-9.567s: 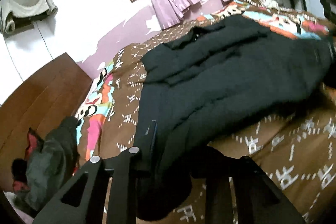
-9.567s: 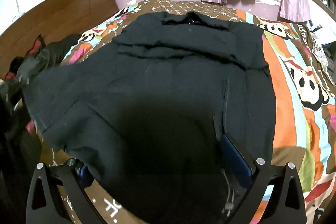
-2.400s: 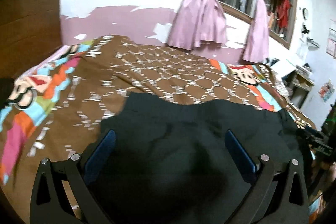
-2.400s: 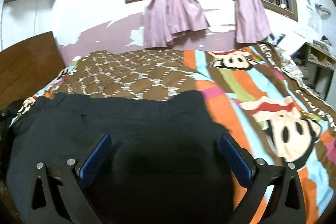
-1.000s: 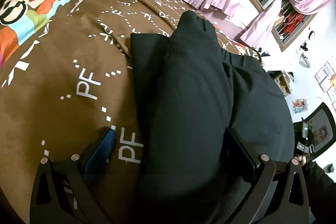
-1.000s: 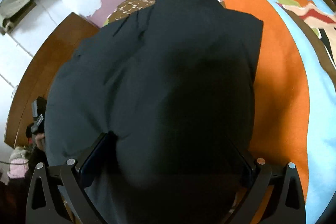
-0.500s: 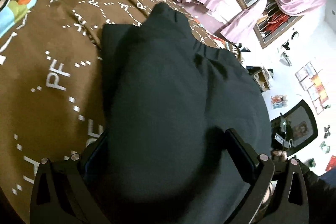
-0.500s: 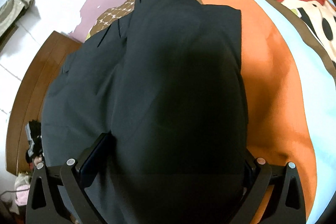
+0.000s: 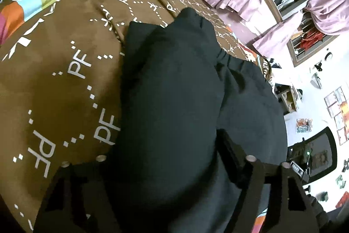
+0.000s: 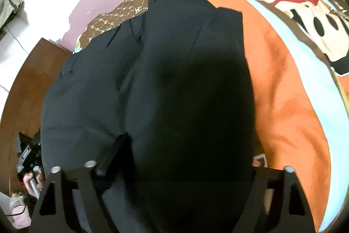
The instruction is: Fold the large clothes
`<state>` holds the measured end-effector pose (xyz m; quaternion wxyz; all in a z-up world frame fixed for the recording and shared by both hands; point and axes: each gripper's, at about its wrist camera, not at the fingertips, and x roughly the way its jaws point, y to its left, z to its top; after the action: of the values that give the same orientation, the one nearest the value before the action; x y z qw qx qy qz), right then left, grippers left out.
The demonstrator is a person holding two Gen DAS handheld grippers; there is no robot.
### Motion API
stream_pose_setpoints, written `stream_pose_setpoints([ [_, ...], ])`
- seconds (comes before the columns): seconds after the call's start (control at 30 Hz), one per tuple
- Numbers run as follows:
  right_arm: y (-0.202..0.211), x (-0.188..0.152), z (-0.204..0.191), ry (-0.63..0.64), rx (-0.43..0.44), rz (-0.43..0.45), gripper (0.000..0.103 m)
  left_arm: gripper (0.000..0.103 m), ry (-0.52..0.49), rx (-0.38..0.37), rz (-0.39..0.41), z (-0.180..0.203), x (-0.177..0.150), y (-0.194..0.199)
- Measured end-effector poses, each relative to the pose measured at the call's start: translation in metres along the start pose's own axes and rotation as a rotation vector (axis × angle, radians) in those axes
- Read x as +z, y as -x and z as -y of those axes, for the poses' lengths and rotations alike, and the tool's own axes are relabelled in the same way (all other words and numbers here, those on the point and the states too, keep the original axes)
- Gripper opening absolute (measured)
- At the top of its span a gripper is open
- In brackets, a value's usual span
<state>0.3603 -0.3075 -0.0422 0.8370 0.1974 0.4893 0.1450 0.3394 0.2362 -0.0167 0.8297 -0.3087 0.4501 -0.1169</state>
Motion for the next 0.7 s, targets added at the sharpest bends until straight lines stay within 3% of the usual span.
stream_pose_setpoints([
  [0.13, 0.019, -0.002, -0.017, 0.070, -0.040, 0.029, 0.031, 0.033, -0.016, -0.015, 0.034, 0.011, 0.001, 0.011],
  [0.23, 0.034, -0.003, -0.036, 0.107, -0.059, 0.071, 0.022, 0.022, -0.055, -0.013, 0.067, 0.028, 0.000, 0.022],
  [0.43, 0.067, 0.003, -0.086, 0.164, 0.023, 0.181, 0.018, 0.018, -0.101, -0.057, 0.136, 0.053, 0.003, 0.050],
  [0.47, 0.057, 0.014, -0.113, 0.176, 0.032, 0.188, 0.018, 0.018, -0.108, -0.058, 0.154, 0.060, 0.009, 0.056],
  [0.7, 0.066, 0.018, -0.170, 0.270, 0.115, 0.237, 0.017, 0.017, -0.130, -0.016, 0.304, 0.062, 0.017, 0.119],
])
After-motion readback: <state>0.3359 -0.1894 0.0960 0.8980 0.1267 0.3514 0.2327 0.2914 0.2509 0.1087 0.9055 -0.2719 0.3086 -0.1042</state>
